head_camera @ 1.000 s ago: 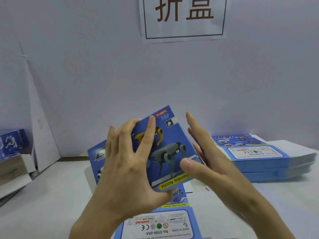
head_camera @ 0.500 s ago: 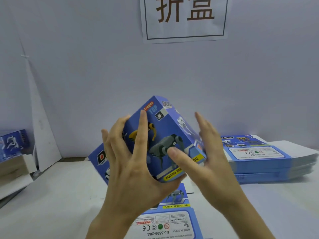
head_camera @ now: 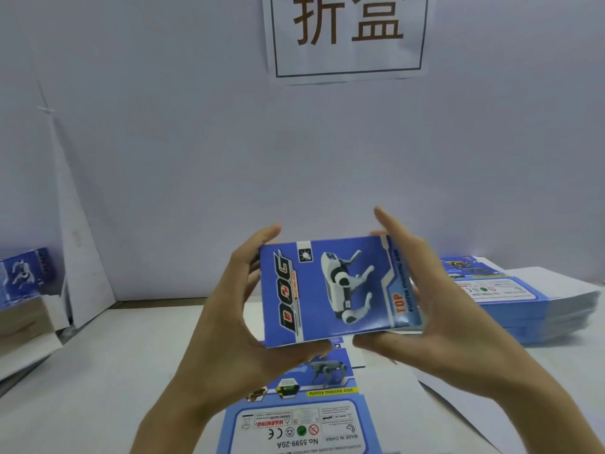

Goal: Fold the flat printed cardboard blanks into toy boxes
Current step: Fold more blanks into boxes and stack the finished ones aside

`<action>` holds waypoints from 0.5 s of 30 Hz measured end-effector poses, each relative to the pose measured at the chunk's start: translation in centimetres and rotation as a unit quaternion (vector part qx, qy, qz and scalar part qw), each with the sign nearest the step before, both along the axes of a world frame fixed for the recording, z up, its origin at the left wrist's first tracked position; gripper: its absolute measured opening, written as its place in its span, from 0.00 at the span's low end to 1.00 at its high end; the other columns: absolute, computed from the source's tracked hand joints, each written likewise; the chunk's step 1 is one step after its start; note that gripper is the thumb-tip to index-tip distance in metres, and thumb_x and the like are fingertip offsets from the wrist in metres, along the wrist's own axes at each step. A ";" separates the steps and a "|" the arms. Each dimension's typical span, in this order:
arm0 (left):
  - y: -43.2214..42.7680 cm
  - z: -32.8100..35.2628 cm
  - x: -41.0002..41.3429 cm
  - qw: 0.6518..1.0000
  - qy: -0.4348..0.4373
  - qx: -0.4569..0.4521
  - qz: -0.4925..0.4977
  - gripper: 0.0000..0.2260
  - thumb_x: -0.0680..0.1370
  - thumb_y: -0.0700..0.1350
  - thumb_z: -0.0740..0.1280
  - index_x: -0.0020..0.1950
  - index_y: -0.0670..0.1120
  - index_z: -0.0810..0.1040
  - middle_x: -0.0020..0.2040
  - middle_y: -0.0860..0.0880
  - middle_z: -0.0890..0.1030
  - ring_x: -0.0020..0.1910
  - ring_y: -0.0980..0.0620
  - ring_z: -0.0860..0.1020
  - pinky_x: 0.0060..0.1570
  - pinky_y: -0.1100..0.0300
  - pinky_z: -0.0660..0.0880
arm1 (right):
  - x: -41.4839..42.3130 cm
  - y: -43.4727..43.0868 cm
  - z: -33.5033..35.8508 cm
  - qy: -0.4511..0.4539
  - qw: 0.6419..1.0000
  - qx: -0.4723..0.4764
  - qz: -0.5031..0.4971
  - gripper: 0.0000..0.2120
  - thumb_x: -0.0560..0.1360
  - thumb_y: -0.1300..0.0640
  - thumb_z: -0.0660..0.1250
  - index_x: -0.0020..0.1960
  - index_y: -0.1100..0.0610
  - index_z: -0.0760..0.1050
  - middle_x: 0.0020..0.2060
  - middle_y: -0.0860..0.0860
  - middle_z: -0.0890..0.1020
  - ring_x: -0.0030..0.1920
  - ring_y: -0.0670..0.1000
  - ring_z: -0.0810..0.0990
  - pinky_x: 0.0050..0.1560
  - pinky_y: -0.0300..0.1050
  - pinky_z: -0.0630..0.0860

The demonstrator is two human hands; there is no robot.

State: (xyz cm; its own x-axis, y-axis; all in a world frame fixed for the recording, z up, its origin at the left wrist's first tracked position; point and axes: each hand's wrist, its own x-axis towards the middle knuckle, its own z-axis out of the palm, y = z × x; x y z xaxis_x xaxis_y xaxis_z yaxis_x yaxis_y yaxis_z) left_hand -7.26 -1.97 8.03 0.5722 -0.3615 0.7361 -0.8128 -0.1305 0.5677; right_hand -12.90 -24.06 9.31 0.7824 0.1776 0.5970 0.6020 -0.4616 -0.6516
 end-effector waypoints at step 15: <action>-0.1 0.6 -0.5 1.000 -0.006 -0.014 -0.025 0.37 0.60 0.48 0.79 0.64 0.63 0.65 0.57 0.61 0.77 0.59 0.54 0.78 0.46 0.67 0.79 | -0.1 -0.1 0.8 -0.052 0.998 -0.039 -0.028 0.35 0.62 0.43 0.75 0.65 0.34 0.63 0.60 0.41 0.75 0.60 0.48 0.78 0.51 0.38 0.78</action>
State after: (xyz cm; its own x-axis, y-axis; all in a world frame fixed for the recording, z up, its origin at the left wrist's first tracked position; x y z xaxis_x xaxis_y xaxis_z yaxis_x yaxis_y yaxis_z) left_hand -7.77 -2.09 8.65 0.5444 -0.3684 0.7536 -0.8250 -0.0731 0.5603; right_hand -13.01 -24.19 10.06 0.7269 0.1843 0.6615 0.6363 -0.5430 -0.5479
